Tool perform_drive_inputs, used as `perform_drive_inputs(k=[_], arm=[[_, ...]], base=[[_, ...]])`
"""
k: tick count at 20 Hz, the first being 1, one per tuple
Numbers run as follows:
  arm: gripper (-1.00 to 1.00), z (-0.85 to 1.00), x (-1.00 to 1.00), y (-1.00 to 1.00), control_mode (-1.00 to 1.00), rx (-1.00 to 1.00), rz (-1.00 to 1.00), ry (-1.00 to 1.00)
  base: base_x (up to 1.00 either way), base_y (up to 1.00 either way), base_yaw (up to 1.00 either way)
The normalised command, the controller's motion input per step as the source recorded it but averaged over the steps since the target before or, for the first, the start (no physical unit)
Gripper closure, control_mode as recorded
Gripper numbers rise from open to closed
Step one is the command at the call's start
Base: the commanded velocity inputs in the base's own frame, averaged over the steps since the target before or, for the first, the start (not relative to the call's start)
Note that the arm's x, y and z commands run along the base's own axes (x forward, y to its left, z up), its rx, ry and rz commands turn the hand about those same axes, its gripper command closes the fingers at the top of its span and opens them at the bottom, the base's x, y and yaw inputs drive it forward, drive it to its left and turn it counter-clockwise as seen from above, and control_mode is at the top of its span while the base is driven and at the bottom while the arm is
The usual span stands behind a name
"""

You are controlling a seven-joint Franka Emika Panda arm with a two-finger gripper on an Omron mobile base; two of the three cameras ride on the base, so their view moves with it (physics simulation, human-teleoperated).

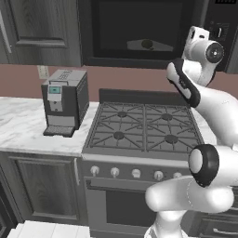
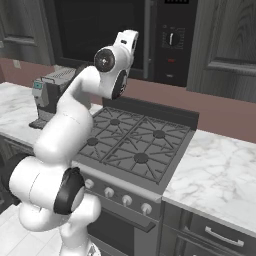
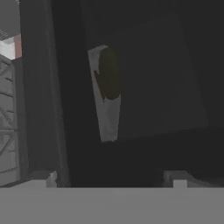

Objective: Place the tupperware containing the shrimp and corn meal in the microwave. Close the microwave door and press the start button to reheat the meal.

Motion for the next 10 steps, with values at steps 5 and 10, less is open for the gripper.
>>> perform_drive_inputs(k=[5, 10], arm=[[-1.0, 0.12, -1.0, 0.05, -1.0, -0.02, 0.0, 0.0], [-1.0, 0.1, -1.0, -0.29, -1.0, 0.03, 0.1, 0.0]], base=[[0.0, 0.0, 0.0], [0.0, 0.0, 0.0]])
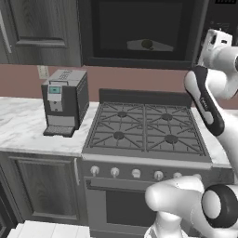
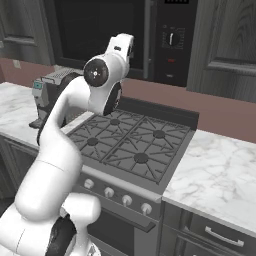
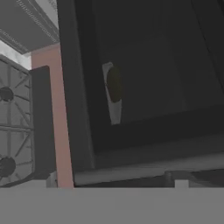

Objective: Place the tupperware containing the shrimp and corn meal in the microwave. Close the microwave door and press the start button to reheat the meal.

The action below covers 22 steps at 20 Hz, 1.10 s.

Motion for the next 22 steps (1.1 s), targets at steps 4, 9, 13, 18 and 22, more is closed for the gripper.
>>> perform_drive_inputs(k=[4, 9, 13, 18, 22], arm=[[-1.0, 0.01, -0.98, -0.83, -1.0, 0.15, 0.05, -0.04], [-1.0, -0.04, -0.38, -0.66, -1.0, 0.16, 0.01, -0.03], [-1.0, -0.05, 0.0, -0.16, -1.0, 0.0, 0.13, 0.01], [1.0, -0.07, 0.0, 0.0, -1.0, 0.0, 0.13, 0.11], [1.0, -0.28, 0.0, 0.0, -1.0, 0.0, 0.08, -0.02]], base=[[0.0, 0.0, 0.0], [0.0, 0.0, 0.0], [0.0, 0.0, 0.0], [0.0, 0.0, 0.0], [0.0, 0.0, 0.0]])
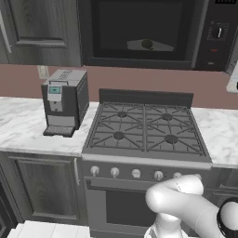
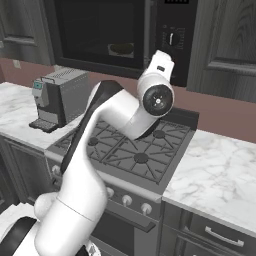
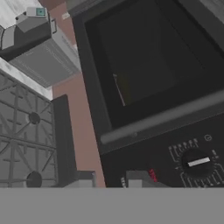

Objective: Place the tupperware containing the shrimp and corn meal in the microwave. Close the microwave door and press the start button to reheat the meal.

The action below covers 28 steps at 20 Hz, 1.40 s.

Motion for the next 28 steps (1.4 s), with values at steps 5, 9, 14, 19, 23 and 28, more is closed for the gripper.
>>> perform_drive_inputs(k=[5, 9, 14, 19, 23, 28], arm=[[1.0, -0.38, 0.14, 0.0, -1.0, 0.0, 0.0, -0.04], [1.0, -0.24, 0.29, 0.0, -1.0, 0.0, 0.0, 0.0], [1.0, -0.04, 0.22, -0.02, -1.0, 0.0, 0.0, 0.0], [1.0, 0.02, 0.15, -0.11, -1.0, 0.02, 0.0, 0.0], [1.0, 0.11, 0.14, -0.12, -1.0, 0.02, 0.0, 0.0], [1.0, 0.13, 0.14, -0.05, -1.0, 0.0, 0.0, 0.0]], base=[[0.0, 0.0, 0.0], [0.0, 0.0, 0.0], [0.0, 0.0, 0.0], [0.0, 0.0, 0.0], [0.0, 0.0, 0.0], [0.0, 0.0, 0.0]])
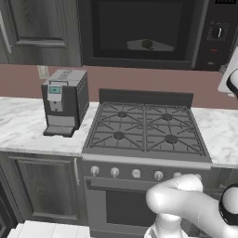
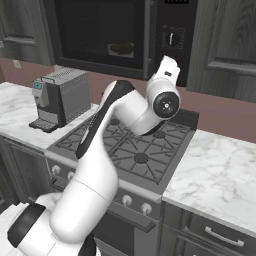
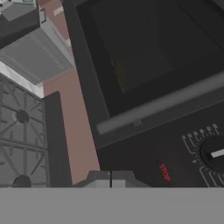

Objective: Place the tupperware containing the shrimp and corn meal in the microwave. Close the microwave door and press the start button to reheat the meal.

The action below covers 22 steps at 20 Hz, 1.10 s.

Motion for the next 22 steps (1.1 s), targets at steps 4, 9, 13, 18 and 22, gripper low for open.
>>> perform_drive_inputs(k=[4, 9, 13, 18, 22], arm=[[1.0, 0.04, 0.16, -0.05, -1.0, 0.0, 0.0, 0.0], [1.0, -0.01, 0.26, -0.1, -1.0, 0.0, 0.0, 0.0], [1.0, -0.04, 0.29, -0.14, -1.0, 0.0, 0.0, 0.0], [1.0, -0.09, 0.3, -0.11, -1.0, 0.0, 0.0, 0.0], [1.0, -0.16, 0.32, -0.02, -1.0, 0.0, 0.0, 0.0]], base=[[0.0, 0.0, 0.0], [0.0, 0.0, 0.0], [0.0, 0.0, 0.0], [0.0, 0.0, 0.0], [0.0, 0.0, 0.0]])
